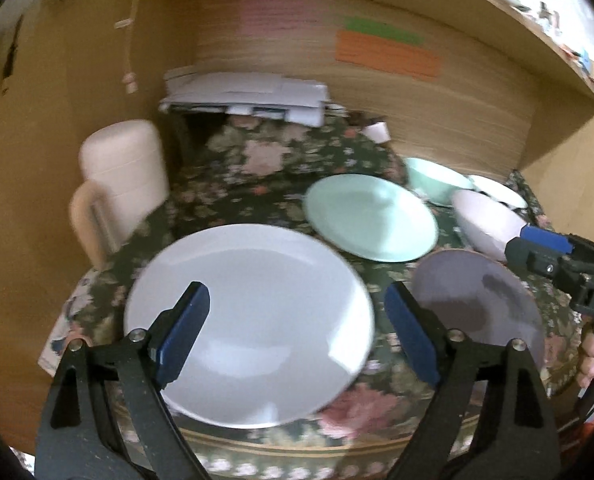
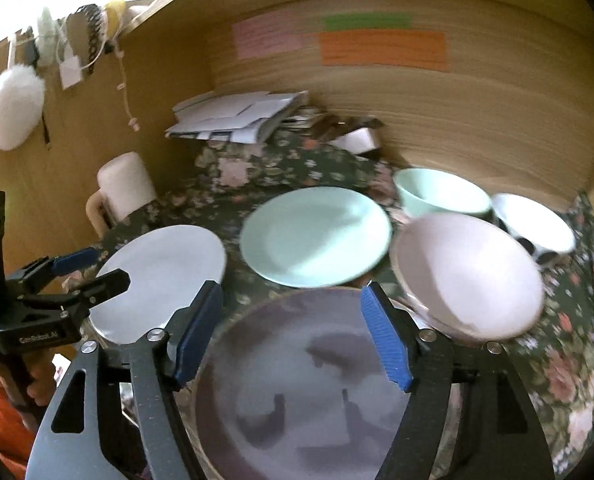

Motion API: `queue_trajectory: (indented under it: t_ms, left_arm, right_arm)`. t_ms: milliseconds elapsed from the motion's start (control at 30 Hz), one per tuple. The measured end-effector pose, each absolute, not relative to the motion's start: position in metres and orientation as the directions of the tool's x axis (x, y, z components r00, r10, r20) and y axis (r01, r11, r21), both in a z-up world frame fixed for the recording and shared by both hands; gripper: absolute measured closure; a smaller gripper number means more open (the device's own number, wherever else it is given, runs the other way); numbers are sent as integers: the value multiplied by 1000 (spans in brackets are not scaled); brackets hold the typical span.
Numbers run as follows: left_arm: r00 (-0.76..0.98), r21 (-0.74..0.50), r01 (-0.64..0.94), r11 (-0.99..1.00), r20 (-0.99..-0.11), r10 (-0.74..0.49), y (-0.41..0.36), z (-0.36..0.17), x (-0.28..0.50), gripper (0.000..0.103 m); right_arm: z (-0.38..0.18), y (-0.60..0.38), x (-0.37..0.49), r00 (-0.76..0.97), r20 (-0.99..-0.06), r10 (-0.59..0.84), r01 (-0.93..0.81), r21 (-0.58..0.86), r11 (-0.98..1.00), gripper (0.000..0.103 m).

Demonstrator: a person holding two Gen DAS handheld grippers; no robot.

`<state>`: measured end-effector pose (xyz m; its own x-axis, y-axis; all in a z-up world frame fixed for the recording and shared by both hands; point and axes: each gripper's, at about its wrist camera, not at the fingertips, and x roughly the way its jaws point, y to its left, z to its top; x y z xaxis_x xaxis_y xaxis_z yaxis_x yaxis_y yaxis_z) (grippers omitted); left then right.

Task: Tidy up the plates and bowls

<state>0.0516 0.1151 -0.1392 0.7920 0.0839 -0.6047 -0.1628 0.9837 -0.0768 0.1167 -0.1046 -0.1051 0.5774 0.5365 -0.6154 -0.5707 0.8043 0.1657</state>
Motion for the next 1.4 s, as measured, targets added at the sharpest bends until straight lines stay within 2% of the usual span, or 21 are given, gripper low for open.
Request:
queue_trajectory:
  t_ms: [300, 733, 867, 1000, 1067, 1200, 1400]
  left_arm:
    - [737, -62, -265, 962, -657, 160, 168, -157, 47, 13]
    - [689, -74, -299, 951, -706, 161, 202, -180, 44, 14]
    - [683, -69, -292, 954, -713, 157, 204, -183, 48, 29]
    - [644, -121, -302, 946, -758, 109, 214, -192, 55, 48]
    - [635, -148, -316, 937, -767, 93, 219, -196, 56, 52]
    - [639, -158, -317, 935, -764, 88, 219, -196, 54, 60]
    - [645, -143, -301, 943, -758, 91, 216, -196, 53, 63]
  right_arm:
    - [-124, -47, 130, 492, -665, 562, -644, 156, 749, 34]
    - [-149, 6, 153, 377, -785, 491, -696, 110, 709, 34]
    - [-157, 13, 163, 332, -806, 490, -698, 140, 702, 36]
    - [-162, 18, 171, 307, -818, 485, -700, 151, 698, 48]
    - [-164, 19, 175, 286, -823, 491, -695, 175, 697, 50]
    - [-170, 24, 180, 254, -838, 483, -695, 189, 694, 61]
    - [-173, 29, 181, 218, -840, 497, -706, 216, 674, 69]
